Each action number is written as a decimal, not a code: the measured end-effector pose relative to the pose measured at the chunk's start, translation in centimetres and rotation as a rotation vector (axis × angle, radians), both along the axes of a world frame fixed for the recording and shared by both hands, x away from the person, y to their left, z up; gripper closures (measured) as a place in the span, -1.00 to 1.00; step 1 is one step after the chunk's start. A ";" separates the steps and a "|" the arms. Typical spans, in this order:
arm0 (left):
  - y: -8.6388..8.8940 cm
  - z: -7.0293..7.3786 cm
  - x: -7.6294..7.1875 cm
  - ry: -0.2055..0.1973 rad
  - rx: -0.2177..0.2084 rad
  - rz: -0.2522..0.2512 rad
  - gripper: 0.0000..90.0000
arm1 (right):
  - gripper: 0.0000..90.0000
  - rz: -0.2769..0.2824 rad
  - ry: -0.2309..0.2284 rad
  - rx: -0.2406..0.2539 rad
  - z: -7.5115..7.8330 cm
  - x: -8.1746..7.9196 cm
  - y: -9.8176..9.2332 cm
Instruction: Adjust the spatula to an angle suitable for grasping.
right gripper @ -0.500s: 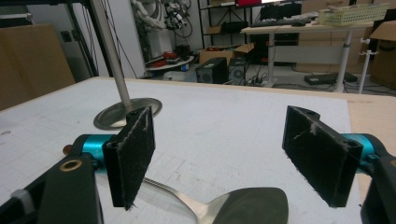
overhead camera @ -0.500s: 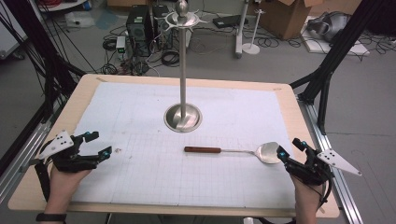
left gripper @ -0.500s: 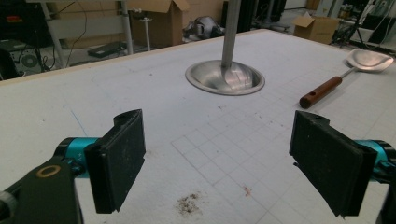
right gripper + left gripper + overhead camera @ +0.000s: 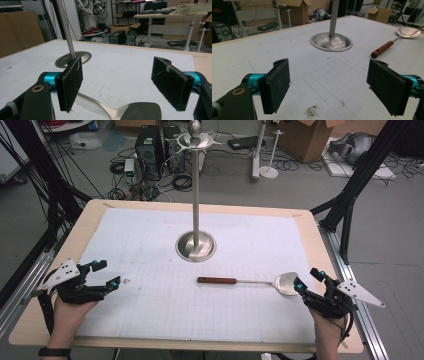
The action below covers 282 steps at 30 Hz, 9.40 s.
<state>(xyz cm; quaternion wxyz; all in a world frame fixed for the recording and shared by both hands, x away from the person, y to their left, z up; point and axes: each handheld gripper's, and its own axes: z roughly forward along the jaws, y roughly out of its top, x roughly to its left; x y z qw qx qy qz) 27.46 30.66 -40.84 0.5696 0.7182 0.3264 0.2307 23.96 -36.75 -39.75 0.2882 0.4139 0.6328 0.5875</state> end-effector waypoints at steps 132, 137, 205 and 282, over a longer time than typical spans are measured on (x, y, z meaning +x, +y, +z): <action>0.1 -0.1 -0.5 -0.006 -0.023 -0.010 -0.54 | 0.99 0.091 0.350 -0.471 -4.6 11.3 20.3; 0.0 -0.1 -0.5 -0.005 -0.021 -0.013 -0.54 | 0.99 0.087 0.348 -0.468 -4.7 11.4 20.2; -0.9 -0.6 -0.2 0.007 -0.036 -0.053 -0.57 | -0.32 0.158 0.100 -0.244 0.7 5.7 6.1; -2.1 -0.9 0.0 0.022 -0.020 -0.103 -0.56 | 0.50 0.425 0.550 -0.590 -3.2 13.5 8.6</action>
